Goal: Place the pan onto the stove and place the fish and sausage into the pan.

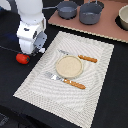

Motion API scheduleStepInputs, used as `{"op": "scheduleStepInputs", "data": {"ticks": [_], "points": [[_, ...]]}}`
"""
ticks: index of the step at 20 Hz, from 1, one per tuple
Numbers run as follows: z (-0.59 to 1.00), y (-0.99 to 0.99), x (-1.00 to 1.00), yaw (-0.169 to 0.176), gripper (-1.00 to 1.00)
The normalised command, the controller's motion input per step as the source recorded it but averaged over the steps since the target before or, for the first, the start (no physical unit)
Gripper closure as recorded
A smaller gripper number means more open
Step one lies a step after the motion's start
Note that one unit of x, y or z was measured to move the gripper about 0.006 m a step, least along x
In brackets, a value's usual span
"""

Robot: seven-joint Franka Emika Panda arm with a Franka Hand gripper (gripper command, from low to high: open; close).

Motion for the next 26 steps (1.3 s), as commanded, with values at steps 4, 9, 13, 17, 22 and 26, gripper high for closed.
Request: {"op": "scheduleStepInputs", "data": {"ticks": [4,9,13,17,22,26], "points": [[-0.26,0.00,-0.26,0.044,1.00],[-0.16,0.00,-0.14,0.029,1.00],[-0.09,0.00,-0.06,0.006,1.00],[-0.05,0.00,-0.04,0.000,1.00],[-0.01,-0.07,0.00,0.000,1.00],[-0.04,-0.08,0.00,0.000,1.00]]}}
